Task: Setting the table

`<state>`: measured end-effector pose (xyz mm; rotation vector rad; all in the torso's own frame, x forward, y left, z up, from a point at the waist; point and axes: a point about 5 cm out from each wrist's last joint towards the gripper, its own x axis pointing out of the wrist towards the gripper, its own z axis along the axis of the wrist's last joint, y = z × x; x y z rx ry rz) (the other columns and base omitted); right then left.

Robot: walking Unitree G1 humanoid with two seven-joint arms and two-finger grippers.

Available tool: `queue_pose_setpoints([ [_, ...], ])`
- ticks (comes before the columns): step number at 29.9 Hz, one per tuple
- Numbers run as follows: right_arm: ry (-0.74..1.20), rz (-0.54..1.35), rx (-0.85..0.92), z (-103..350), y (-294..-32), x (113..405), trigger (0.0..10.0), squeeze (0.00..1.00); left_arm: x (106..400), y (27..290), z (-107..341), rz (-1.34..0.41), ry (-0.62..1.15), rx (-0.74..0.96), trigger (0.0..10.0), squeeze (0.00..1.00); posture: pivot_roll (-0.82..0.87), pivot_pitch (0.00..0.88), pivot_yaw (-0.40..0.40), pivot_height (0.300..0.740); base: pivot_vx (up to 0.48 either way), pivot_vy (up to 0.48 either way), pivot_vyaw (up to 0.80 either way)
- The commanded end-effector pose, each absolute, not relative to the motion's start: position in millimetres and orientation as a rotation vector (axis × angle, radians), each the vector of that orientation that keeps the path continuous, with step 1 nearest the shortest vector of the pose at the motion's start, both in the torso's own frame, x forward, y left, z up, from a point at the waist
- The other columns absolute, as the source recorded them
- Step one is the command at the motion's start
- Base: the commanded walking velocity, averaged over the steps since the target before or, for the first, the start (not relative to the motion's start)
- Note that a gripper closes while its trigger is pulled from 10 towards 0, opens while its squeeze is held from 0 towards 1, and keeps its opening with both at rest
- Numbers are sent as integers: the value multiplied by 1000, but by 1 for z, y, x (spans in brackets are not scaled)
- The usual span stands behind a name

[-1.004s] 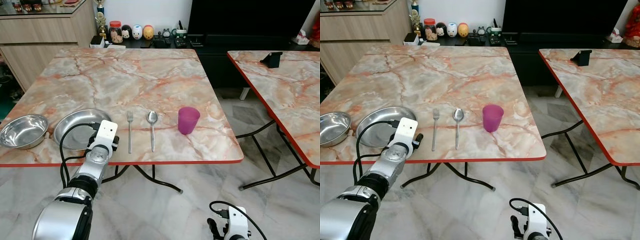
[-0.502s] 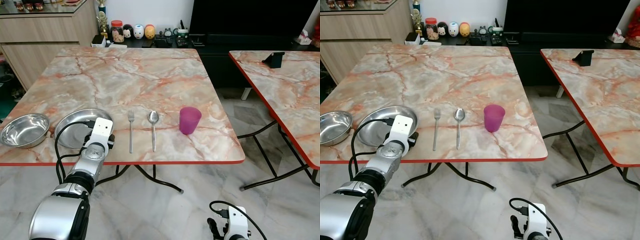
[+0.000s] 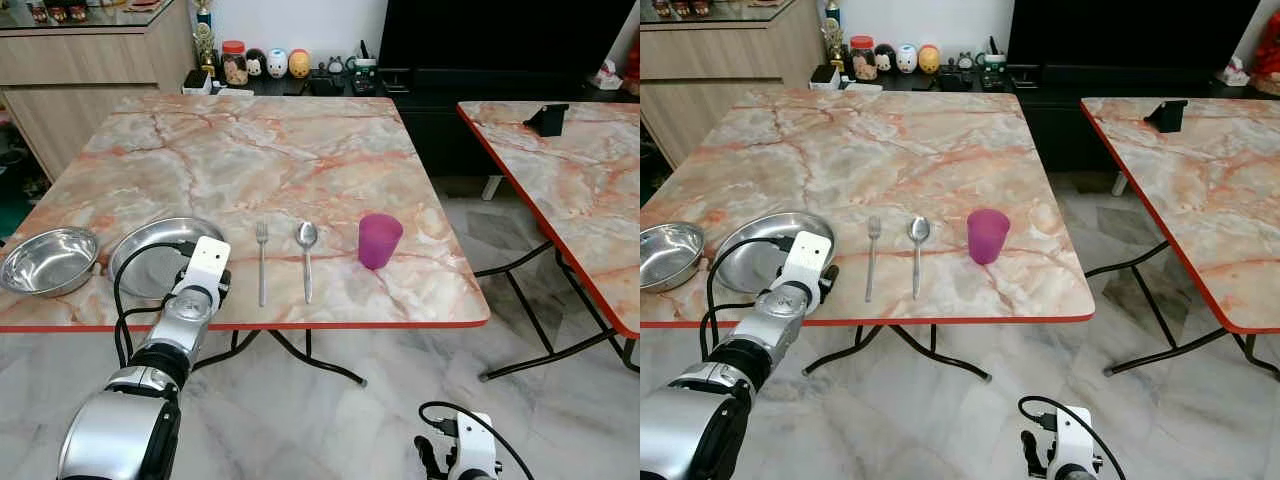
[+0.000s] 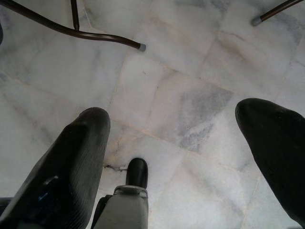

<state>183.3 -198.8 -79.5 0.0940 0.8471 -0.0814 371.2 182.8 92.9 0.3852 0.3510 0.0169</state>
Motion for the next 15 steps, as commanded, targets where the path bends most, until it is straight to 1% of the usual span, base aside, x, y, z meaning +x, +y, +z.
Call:
queue_pose_setpoints([
  [1,849,-79,85,-78,-200,185,10000,0,370,181,88,-2,380,401,0,0,60,0,-69,740,0,0,0],
  [15,845,-86,84,-78,-200,186,10000,0,371,172,91,-39,352,456,0,0,57,0,-66,740,0,0,0],
])
